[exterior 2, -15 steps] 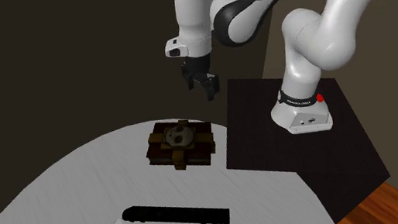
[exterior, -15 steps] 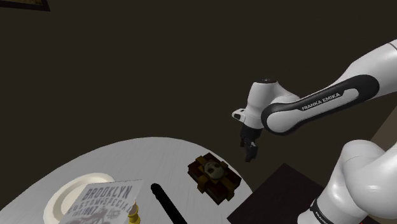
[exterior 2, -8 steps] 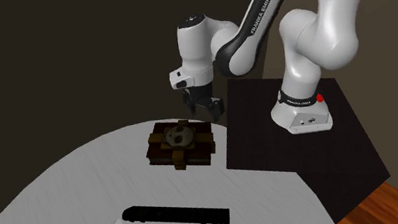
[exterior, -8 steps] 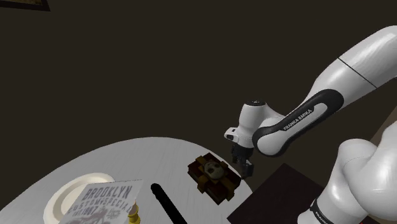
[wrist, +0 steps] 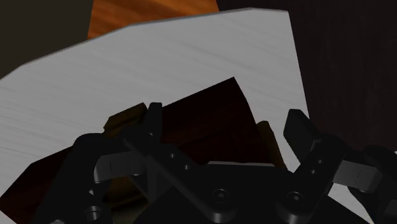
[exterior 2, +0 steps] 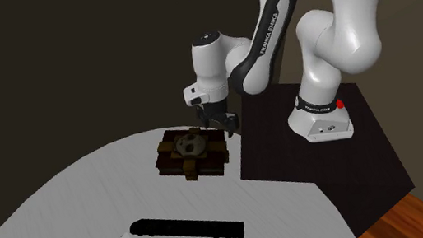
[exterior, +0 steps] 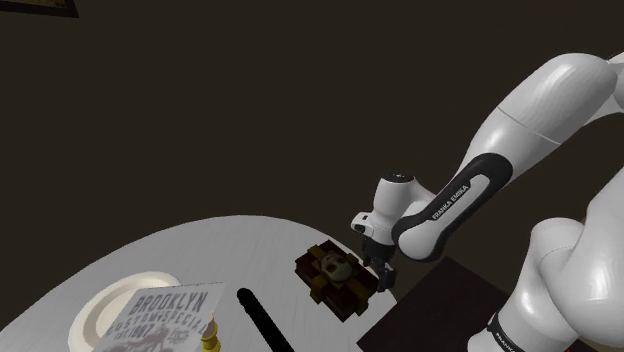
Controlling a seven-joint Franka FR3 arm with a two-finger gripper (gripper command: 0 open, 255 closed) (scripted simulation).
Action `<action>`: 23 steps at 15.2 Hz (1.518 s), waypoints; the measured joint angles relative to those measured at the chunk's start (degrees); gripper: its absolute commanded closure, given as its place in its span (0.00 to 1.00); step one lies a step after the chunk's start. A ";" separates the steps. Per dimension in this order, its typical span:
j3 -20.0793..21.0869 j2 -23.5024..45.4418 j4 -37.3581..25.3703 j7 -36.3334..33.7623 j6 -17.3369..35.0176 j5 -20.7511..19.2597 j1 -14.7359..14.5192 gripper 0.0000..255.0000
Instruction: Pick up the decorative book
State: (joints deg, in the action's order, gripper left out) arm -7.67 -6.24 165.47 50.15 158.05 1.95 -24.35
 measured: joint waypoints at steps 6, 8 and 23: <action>-0.01 0.17 0.08 0.05 0.34 0.08 -0.03 1.00; -0.01 0.17 0.07 0.05 0.33 0.08 -0.03 1.00; 0.88 -12.57 -0.62 -2.39 -13.10 -3.06 1.53 1.00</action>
State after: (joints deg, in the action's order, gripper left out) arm -6.78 -18.81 164.85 47.75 144.95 -1.11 -22.82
